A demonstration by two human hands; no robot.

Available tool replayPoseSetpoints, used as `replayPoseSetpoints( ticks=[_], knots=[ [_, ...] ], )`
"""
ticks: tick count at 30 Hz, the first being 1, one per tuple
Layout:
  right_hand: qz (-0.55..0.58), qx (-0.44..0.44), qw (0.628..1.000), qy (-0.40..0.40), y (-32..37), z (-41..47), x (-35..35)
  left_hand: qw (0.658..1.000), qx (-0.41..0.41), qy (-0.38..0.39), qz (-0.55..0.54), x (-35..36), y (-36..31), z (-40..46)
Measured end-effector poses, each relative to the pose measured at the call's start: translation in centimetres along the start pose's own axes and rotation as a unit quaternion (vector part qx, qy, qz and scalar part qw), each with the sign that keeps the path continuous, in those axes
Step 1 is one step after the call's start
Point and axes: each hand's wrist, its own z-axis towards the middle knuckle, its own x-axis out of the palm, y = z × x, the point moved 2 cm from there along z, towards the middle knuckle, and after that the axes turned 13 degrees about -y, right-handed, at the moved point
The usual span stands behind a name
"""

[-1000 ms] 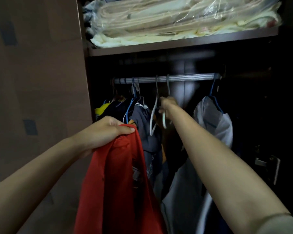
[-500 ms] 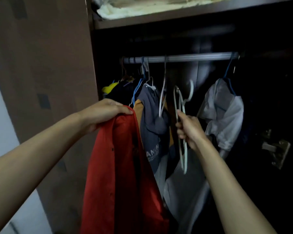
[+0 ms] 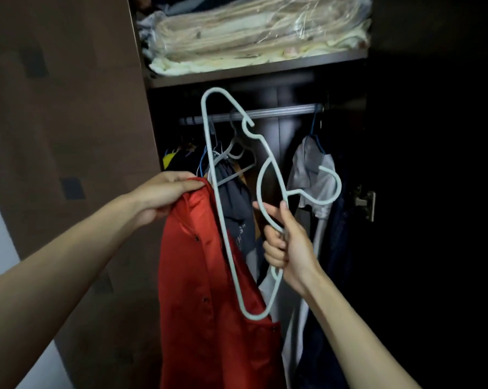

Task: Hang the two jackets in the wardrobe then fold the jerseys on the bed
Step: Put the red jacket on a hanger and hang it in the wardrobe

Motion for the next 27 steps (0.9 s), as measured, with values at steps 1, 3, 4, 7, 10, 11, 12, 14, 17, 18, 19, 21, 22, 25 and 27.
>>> replayPoseSetpoints(
  ticks=[1,3,4,7,10,11,12,14,17,18,19,21,22,25,27],
  knots=[
    [-0.029,-0.010,1.000,-0.005,0.1,-1.4,-0.1,0.999,0.002,0.021,-0.045,-0.2,-0.3,-0.6],
    [-0.133,-0.044,0.990,-0.031,0.5,-4.2,-0.6,0.991,0.004,0.035,-0.131,-0.7,-0.5,-1.5],
    [-0.184,-0.055,0.981,-0.041,0.7,-5.6,-0.9,0.986,0.002,0.031,-0.161,-1.0,-0.4,-1.9],
    [-0.262,-0.064,0.961,-0.060,1.8,-9.2,-2.2,0.973,0.001,0.032,-0.230,-2.1,0.0,-2.7],
    [-0.318,-0.067,0.944,-0.062,3.2,-12.3,-3.4,0.963,0.017,0.041,-0.265,-3.2,-0.1,-3.5],
    [-0.346,-0.069,0.934,-0.054,3.4,-13.2,-3.6,0.961,0.027,0.041,-0.273,-3.5,-0.3,-3.8],
    [-0.378,-0.071,0.922,-0.048,3.5,-13.9,-3.8,0.959,0.039,0.043,-0.277,-3.7,-0.6,-4.1],
    [-0.440,-0.085,0.893,-0.048,3.6,-14.9,-3.9,0.962,0.061,0.052,-0.261,-4.0,-1.5,-4.9],
    [-0.514,-0.112,0.848,-0.058,5.0,-15.6,-4.1,0.979,0.100,0.055,-0.168,-4.7,-3.0,-5.3],
    [-0.533,-0.118,0.835,-0.065,5.9,-15.9,-4.3,0.984,0.110,0.049,-0.130,-5.0,-3.4,-5.4],
    [-0.541,-0.117,0.830,-0.068,6.9,-16.3,-4.8,0.988,0.115,0.041,-0.098,-5.3,-3.7,-5.6],
    [-0.511,-0.092,0.852,-0.068,8.6,-17.3,-6.1,0.992,0.113,0.022,-0.052,-5.8,-4.1,-5.8],
    [-0.489,-0.075,0.867,-0.065,9.3,-17.9,-6.6,0.993,0.114,0.011,-0.033,-6.0,-4.3,-6.0],
    [-0.477,-0.057,0.875,-0.056,10.3,-19.1,-7.2,0.993,0.121,-0.003,0.000,-5.7,-4.8,-6.8],
    [-0.500,-0.086,0.859,-0.065,10.1,-19.1,-6.9,0.993,0.116,0.012,0.000,-4.9,-5.1,-7.6]
  ],
)
